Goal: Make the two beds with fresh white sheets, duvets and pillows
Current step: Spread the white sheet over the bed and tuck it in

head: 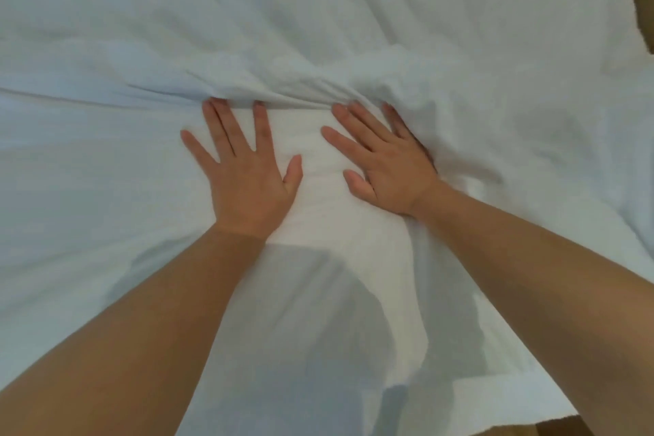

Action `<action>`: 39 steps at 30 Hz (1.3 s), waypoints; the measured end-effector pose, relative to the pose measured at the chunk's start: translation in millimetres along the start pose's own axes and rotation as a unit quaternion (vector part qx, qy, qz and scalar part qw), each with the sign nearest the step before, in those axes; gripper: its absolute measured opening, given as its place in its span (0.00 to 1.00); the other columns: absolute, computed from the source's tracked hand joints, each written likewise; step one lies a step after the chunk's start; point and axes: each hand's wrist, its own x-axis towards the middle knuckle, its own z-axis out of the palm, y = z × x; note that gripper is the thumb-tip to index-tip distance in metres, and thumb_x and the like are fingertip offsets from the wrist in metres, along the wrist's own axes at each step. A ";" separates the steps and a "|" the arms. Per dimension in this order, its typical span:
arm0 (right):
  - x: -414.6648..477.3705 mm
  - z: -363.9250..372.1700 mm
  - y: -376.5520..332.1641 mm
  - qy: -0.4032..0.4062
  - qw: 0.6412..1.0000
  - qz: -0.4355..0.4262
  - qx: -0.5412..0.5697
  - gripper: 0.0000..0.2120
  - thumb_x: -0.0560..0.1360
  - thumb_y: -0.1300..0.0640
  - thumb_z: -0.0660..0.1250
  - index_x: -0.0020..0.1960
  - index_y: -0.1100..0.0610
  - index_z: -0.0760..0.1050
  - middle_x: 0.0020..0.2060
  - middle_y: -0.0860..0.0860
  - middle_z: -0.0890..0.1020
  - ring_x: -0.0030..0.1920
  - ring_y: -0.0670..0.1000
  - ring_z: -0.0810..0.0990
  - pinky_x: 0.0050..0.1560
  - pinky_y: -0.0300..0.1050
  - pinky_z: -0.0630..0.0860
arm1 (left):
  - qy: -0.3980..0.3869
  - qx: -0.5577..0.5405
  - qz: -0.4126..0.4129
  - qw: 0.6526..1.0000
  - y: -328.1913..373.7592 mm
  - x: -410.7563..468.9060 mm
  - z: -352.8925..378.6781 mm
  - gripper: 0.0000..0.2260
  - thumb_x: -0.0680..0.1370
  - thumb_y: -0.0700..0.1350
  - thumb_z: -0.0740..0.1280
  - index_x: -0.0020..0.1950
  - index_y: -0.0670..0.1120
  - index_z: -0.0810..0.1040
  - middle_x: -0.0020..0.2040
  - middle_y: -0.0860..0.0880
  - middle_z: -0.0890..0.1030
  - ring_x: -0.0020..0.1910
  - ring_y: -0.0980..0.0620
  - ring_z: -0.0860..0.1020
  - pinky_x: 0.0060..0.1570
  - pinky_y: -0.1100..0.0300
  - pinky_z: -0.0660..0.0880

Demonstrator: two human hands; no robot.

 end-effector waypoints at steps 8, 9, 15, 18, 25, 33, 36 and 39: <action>-121.9 8.6 101.6 -0.071 0.984 0.160 -0.040 0.31 0.77 0.44 0.51 0.79 0.51 0.57 0.79 0.53 0.56 0.78 0.56 0.55 0.75 0.60 0.45 | -0.009 0.068 0.136 0.988 37.0 23.4 3.5 0.35 0.76 0.57 0.49 0.79 0.40 0.50 0.77 0.31 0.46 0.77 0.35 0.45 0.69 0.28 0.44; -125.4 6.1 105.5 -0.070 0.977 0.198 -0.035 0.31 0.77 0.43 0.51 0.79 0.50 0.56 0.79 0.53 0.55 0.78 0.57 0.54 0.75 0.61 0.44 | -0.006 0.073 0.156 0.985 36.2 31.2 -0.8 0.35 0.75 0.56 0.50 0.79 0.41 0.51 0.78 0.33 0.47 0.77 0.36 0.46 0.69 0.28 0.43; -91.6 -22.1 113.0 0.083 0.936 0.343 -0.003 0.18 0.80 0.54 0.56 0.69 0.53 0.70 0.70 0.52 0.72 0.72 0.55 0.67 0.64 0.61 0.59 | -0.024 0.126 0.075 0.989 13.9 71.2 -43.3 0.22 0.76 0.42 0.58 0.70 0.42 0.66 0.64 0.38 0.72 0.66 0.38 0.69 0.68 0.27 0.50; -67.5 -41.0 137.1 0.014 0.931 0.363 0.028 0.15 0.80 0.58 0.57 0.66 0.51 0.70 0.68 0.51 0.72 0.71 0.54 0.66 0.68 0.60 0.52 | -0.092 0.171 0.055 0.979 -2.9 92.3 -66.5 0.12 0.76 0.44 0.60 0.59 0.45 0.69 0.55 0.43 0.75 0.58 0.42 0.73 0.69 0.39 0.58; -33.6 -87.4 179.6 -0.080 0.924 0.374 -0.005 0.06 0.78 0.54 0.62 0.53 0.52 0.75 0.55 0.53 0.79 0.57 0.57 0.74 0.62 0.55 0.60 | 0.067 0.059 0.111 0.990 -35.6 120.2 -97.0 0.06 0.74 0.38 0.64 0.46 0.40 0.67 0.40 0.39 0.73 0.39 0.38 0.75 0.41 0.47 0.70; -19.4 3.1 113.0 -0.071 0.866 0.482 0.108 0.26 0.83 0.43 0.43 0.79 0.42 0.43 0.80 0.50 0.44 0.79 0.58 0.41 0.71 0.73 0.39 | -0.025 0.026 -0.052 0.998 -28.5 122.2 -24.9 0.30 0.82 0.60 0.48 0.80 0.49 0.45 0.80 0.44 0.43 0.78 0.40 0.42 0.72 0.33 0.41; -17.4 -10.5 117.8 -0.005 0.859 0.492 0.143 0.27 0.82 0.43 0.44 0.79 0.43 0.43 0.80 0.50 0.44 0.79 0.57 0.41 0.72 0.71 0.40 | 0.021 0.009 -0.022 0.999 -37.8 123.1 -29.8 0.30 0.82 0.59 0.46 0.80 0.48 0.44 0.80 0.45 0.43 0.78 0.42 0.42 0.72 0.34 0.41; -14.7 -20.6 92.9 -0.004 0.895 0.421 0.145 0.28 0.82 0.41 0.45 0.79 0.43 0.41 0.80 0.48 0.41 0.79 0.55 0.40 0.73 0.68 0.40 | 0.015 0.032 0.071 0.997 -43.8 104.8 -31.8 0.29 0.81 0.58 0.45 0.80 0.50 0.43 0.80 0.48 0.43 0.79 0.46 0.41 0.72 0.36 0.39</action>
